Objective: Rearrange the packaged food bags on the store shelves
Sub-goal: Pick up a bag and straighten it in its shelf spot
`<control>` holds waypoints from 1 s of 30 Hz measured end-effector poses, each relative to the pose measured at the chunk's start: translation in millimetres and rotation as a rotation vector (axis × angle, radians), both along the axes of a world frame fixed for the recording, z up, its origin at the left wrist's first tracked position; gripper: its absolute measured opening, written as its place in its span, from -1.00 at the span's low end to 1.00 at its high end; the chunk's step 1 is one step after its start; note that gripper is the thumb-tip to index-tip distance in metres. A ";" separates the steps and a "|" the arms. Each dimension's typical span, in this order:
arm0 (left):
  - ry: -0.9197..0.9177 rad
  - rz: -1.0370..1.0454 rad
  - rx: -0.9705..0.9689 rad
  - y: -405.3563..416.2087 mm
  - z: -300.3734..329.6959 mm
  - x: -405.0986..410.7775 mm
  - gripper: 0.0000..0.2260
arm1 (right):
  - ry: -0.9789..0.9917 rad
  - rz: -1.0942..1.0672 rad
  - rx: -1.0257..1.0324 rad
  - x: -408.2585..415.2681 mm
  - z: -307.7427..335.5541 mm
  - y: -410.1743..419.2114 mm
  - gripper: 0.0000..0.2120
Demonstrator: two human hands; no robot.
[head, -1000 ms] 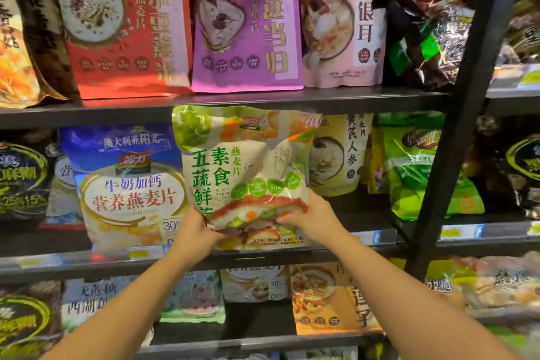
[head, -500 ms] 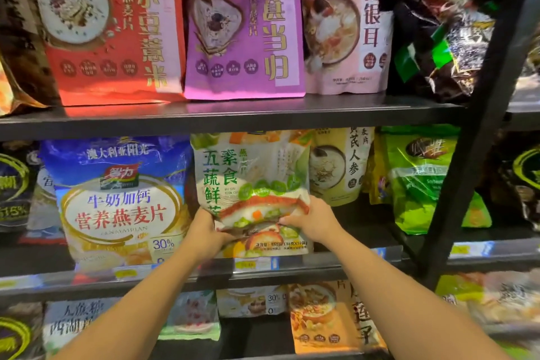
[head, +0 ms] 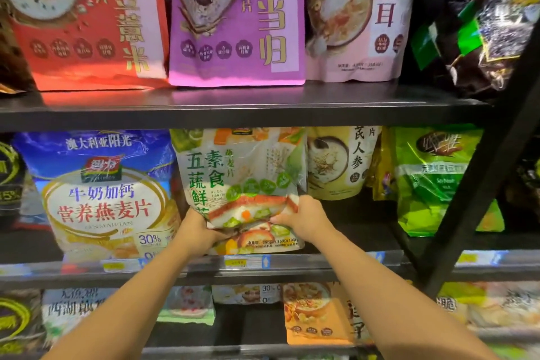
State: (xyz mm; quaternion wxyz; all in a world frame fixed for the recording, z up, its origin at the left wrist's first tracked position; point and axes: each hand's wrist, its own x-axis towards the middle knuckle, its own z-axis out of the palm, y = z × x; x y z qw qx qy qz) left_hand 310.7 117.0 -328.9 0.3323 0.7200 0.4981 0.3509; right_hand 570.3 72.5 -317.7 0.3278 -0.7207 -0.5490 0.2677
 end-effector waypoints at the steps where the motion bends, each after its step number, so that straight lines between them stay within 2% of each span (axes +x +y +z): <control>1: 0.013 0.008 -0.005 -4.7 0.1 0.6 -0.34 | 0.006 0.005 -0.008 0.9 -3.0 -4.2 -0.52; 7: 0.051 0.076 -0.062 -34.4 9.4 -3.2 -0.41 | 0.061 0.028 -0.072 6.4 -5.5 -29.5 -0.31; 12: 0.037 0.165 -0.215 -50.0 28.8 -18.1 -0.50 | -0.039 0.074 -0.182 9.9 17.4 -40.9 -0.22; 17: 0.164 0.206 -0.183 -59.3 53.2 -30.4 -0.60 | -0.061 0.063 -0.216 21.2 45.6 -61.1 -0.07; 23: 0.553 0.148 -0.080 -87.7 86.6 -44.5 -0.48 | -0.173 0.038 -0.216 9.3 76.9 -108.8 -0.01; 30: 0.724 0.055 0.094 -143.0 138.2 -64.2 -0.23 | -0.439 0.031 -0.190 -26.7 122.6 -169.9 -0.11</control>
